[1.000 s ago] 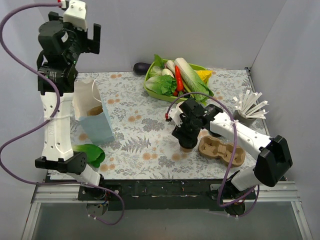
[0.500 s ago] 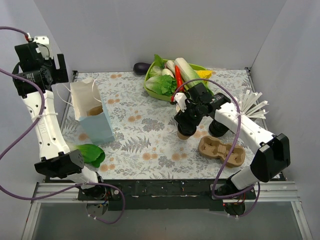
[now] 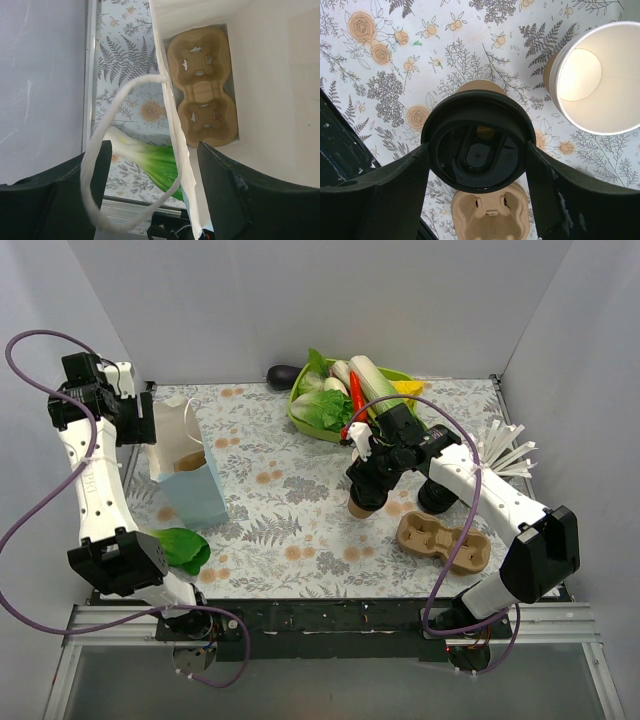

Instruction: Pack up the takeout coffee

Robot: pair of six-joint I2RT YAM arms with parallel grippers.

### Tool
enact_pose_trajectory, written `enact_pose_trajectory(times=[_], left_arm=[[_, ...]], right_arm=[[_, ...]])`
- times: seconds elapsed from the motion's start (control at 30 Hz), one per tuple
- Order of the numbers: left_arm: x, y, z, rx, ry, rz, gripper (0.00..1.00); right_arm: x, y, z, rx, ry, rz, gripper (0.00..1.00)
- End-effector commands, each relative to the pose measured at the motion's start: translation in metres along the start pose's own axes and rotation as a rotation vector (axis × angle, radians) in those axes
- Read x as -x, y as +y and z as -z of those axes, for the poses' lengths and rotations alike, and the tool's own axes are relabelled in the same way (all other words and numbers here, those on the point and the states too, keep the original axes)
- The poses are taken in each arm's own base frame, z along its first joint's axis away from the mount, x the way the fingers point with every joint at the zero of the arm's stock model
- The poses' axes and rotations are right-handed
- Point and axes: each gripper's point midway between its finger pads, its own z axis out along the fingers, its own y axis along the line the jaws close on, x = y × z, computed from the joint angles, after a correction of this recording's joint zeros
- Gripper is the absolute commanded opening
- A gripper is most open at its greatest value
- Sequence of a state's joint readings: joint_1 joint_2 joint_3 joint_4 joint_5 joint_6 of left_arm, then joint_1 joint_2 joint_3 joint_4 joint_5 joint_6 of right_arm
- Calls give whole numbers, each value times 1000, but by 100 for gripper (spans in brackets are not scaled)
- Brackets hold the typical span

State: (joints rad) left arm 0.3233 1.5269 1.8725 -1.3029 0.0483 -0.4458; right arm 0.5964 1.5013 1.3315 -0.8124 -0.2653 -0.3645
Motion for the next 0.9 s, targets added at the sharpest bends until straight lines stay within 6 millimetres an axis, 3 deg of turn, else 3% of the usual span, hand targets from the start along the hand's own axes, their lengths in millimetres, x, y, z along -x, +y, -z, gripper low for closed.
enact_pose_trajectory(times=[0.0,0.1,0.13,0.27,0.43,0.63,0.73,0.87], left_arm=[[8,-6,-5,-46,-5,-15,65],[12,-10,-12,-74,1,-17,59],[11,-11,-15,-84,14,-19,51],[10,-15,-11,-114,22,-35,42],[-8,-28,-12,-181,69,-40,32],[-16,-49,-11,-293,78,-22,12],[-9,-54,-8,-325,54,-30,1],[10,-62,-1,-374,-7,-66,0]], right_arm=[[11,-2,5,-9,-49,5,1],[10,-3,6,-19,-49,10,1],[9,-4,6,-23,-46,11,1],[10,-9,10,-54,-47,25,1],[12,-12,13,-68,-47,36,1],[26,-20,18,-87,-57,70,1],[36,-20,26,-86,-78,98,1],[51,-17,37,-79,-127,131,1]])
